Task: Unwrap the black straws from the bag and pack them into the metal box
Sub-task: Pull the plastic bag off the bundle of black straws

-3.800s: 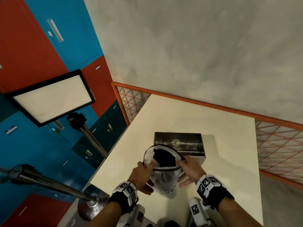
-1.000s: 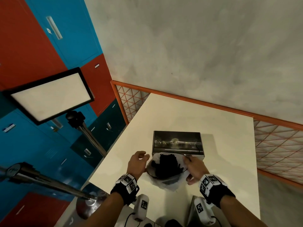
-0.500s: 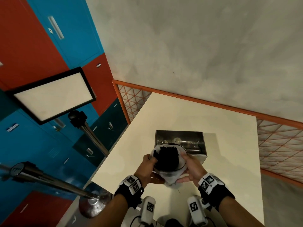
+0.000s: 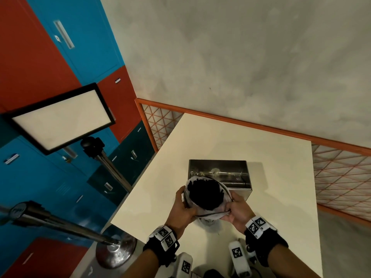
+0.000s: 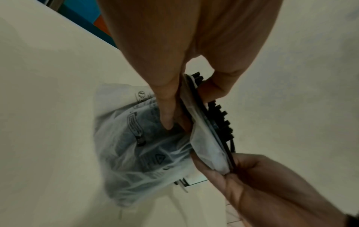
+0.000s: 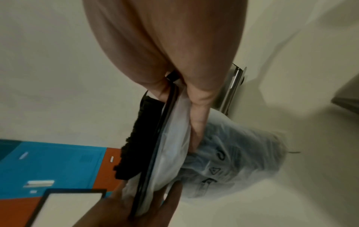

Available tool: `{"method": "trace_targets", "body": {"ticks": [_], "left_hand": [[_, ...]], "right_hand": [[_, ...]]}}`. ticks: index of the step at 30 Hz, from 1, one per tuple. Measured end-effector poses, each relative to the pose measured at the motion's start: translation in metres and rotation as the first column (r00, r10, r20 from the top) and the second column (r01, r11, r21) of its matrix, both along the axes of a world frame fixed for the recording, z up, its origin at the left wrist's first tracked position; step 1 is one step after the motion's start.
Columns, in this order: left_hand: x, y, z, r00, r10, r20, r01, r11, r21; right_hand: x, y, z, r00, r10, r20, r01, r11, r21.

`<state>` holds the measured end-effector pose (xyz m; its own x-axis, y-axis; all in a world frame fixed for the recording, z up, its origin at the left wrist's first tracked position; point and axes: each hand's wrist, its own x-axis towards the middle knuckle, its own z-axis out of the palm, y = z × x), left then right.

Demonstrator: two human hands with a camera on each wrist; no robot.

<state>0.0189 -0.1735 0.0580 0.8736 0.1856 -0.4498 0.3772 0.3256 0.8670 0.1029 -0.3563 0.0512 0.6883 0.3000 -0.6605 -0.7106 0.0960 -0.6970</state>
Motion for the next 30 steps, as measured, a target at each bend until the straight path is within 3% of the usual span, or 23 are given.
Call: {"method": "trace_targets", "body": {"ticks": [4, 7, 9, 10, 14, 17, 21, 26, 30], "left_hand": [[-0.001, 0.006, -0.014, 0.986, -0.133, -0.104, 0.156, 0.952, 0.262], [-0.003, 0.014, -0.013, 0.948, -0.236, -0.216, 0.309, 0.849, 0.43], [0.002, 0.021, -0.01, 0.941, -0.239, -0.24, 0.334, 0.771, 0.542], [0.005, 0.024, -0.007, 0.946, -0.21, -0.246, 0.318, 0.743, 0.59], [0.018, 0.037, 0.001, 0.973, -0.078, -0.216, 0.207, 0.708, 0.675], [0.023, 0.036, 0.008, 0.979, -0.069, -0.192, 0.175, 0.765, 0.619], [0.025, 0.029, 0.009, 0.988, -0.053, -0.143, 0.125, 0.821, 0.558], [0.022, 0.023, 0.01, 0.978, -0.109, -0.176, 0.192, 0.793, 0.578], [0.022, 0.026, 0.005, 0.972, -0.108, -0.209, 0.212, 0.79, 0.575]], "right_hand": [[0.0, 0.003, -0.006, 0.993, 0.109, 0.036, -0.096, 0.96, -0.263], [0.001, -0.001, -0.002, 0.92, 0.39, 0.045, -0.318, 0.807, -0.497], [0.002, -0.004, 0.008, 0.835, 0.534, 0.134, -0.34, 0.692, -0.637], [0.003, -0.006, 0.013, 0.807, 0.555, 0.202, -0.304, 0.683, -0.663], [0.009, -0.011, 0.017, 0.801, 0.456, 0.388, -0.16, 0.787, -0.595], [0.014, -0.01, 0.006, 0.806, 0.394, 0.442, -0.113, 0.835, -0.539], [0.017, -0.005, -0.007, 0.816, 0.369, 0.444, -0.086, 0.837, -0.54], [0.017, 0.001, -0.016, 0.917, 0.214, 0.337, -0.057, 0.905, -0.421], [0.021, 0.002, -0.024, 0.892, 0.296, 0.341, -0.086, 0.852, -0.516]]}}
